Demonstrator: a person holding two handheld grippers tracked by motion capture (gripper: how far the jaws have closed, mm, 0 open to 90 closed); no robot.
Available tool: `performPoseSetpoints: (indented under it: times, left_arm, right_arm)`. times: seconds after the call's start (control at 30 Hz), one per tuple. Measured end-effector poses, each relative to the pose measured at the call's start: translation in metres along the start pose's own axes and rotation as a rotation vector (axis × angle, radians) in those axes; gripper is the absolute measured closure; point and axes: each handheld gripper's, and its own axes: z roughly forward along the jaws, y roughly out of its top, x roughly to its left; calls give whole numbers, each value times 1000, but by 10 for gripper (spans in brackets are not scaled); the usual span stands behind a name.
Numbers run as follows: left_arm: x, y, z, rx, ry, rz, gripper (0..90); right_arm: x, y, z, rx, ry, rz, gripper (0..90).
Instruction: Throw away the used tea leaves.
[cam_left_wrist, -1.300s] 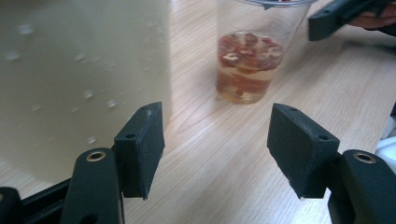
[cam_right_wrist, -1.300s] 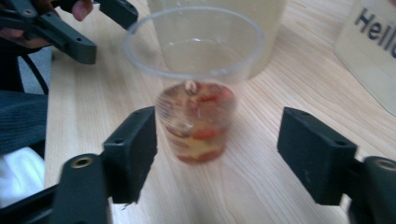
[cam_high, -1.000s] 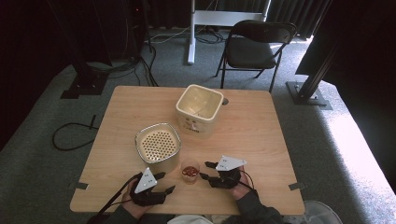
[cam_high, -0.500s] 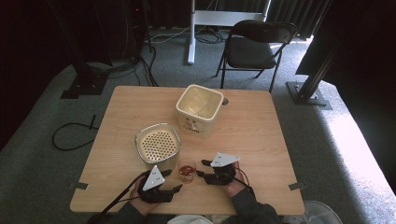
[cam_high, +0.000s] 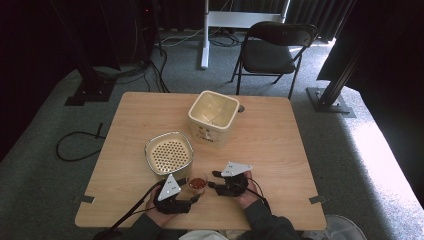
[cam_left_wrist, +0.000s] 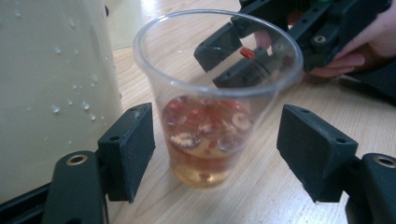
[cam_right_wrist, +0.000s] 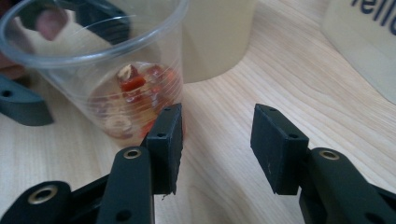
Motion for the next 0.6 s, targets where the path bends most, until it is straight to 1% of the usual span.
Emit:
performPoseSetpoints:
  times: [0.17,0.2,0.3,0.37,0.43,0.5,0.57,0.6]
  left_arm:
    - [2,1,2,-23,-8,-11,266]
    - [3,1,3,-29,-15,-12,261]
    - [3,2,4,-38,-13,-8,240]
    - [3,3,6,-47,-23,-2,217]
    - [2,4,8,-49,-16,0,206]
    - [1,4,9,-47,-1,1,216]
    - [2,4,8,-52,6,-5,257]
    - [2,5,8,-52,5,-5,291]
  right_arm:
    - [4,1,2,-1,27,-9,529]
    - [5,1,3,0,33,-10,529]
    - [8,1,5,5,48,-17,530]
    - [10,1,6,9,59,-22,531]
    - [11,1,6,11,72,-30,531]
    - [13,1,7,14,76,-39,529]
    - [13,1,6,20,66,-47,521]
    - [12,0,5,21,62,-46,521]
